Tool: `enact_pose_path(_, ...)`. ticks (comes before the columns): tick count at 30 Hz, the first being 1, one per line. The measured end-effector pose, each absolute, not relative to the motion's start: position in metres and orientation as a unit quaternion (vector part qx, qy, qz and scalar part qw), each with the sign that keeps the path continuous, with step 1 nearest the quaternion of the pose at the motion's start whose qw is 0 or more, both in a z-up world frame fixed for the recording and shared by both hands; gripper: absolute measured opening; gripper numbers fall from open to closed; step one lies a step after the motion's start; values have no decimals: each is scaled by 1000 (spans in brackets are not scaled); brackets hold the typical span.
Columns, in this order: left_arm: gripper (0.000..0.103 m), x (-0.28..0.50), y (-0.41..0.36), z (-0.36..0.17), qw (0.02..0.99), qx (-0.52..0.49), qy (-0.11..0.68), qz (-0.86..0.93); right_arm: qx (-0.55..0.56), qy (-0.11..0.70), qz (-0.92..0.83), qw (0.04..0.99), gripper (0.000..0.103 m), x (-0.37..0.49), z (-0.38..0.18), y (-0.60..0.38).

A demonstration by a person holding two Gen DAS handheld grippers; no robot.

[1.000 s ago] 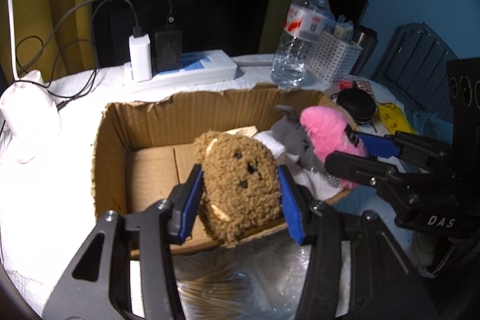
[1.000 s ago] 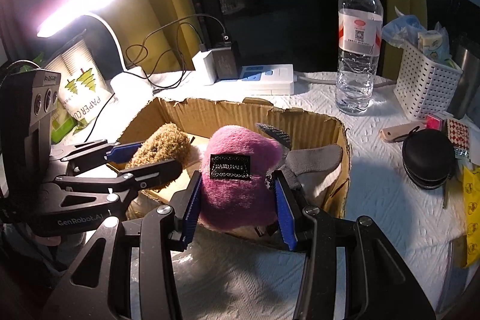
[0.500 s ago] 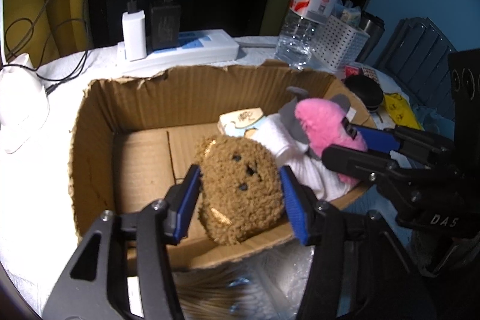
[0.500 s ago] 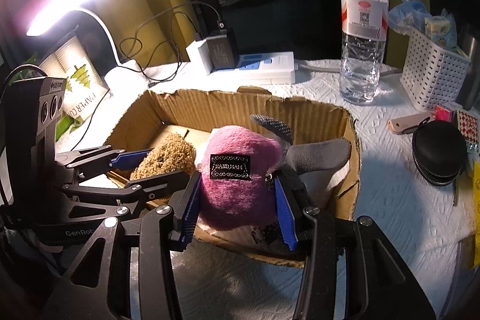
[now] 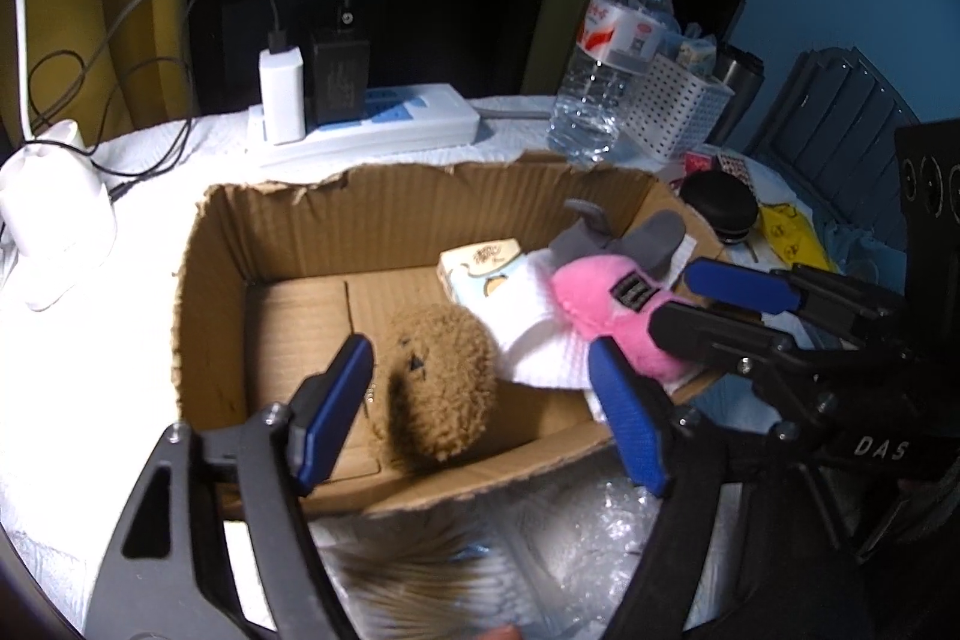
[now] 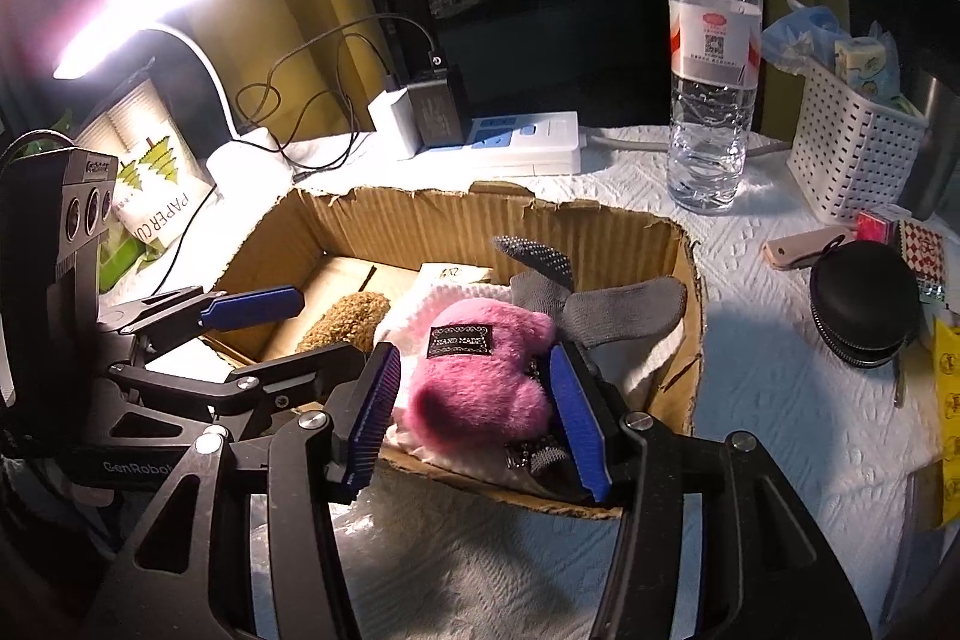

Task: Organize soft objects
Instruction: 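Open both tools to release the sponge and pouch in the box, then grasp the cotton swab pack with the left tool while the right tool grasps the bubble-wrap bag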

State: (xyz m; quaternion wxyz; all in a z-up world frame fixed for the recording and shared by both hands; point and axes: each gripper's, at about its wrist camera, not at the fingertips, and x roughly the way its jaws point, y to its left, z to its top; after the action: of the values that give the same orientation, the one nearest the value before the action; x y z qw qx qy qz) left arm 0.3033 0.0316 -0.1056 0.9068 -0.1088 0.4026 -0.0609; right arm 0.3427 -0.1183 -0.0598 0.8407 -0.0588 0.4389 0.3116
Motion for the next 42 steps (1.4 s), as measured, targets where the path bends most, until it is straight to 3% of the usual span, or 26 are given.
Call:
enact_pose_path(19, 76, 241, 48, -81, 921, -109, 369, -58, -68, 421, 304, 852, 55, 295, -41, -116)
enact_pose_path(38, 77, 205, 74, -120, 909, -123, 397, -31, -73, 454, 305, 834, 55, 262, -75, -97)
enact_pose_path(39, 78, 206, 75, -121, 908, -124, 399, -30, -73, 456, 305, 833, 55, 262, -77, -96)
enact_pose_path(41, 99, 208, 75, -126, 904, -128, 406, -32, -79, 463, 303, 829, 57, 261, -82, -94)
enact_pose_path(42, 100, 209, 74, -129, 903, -129, 407, -33, -81, 464, 303, 829, 59, 261, -84, -94)
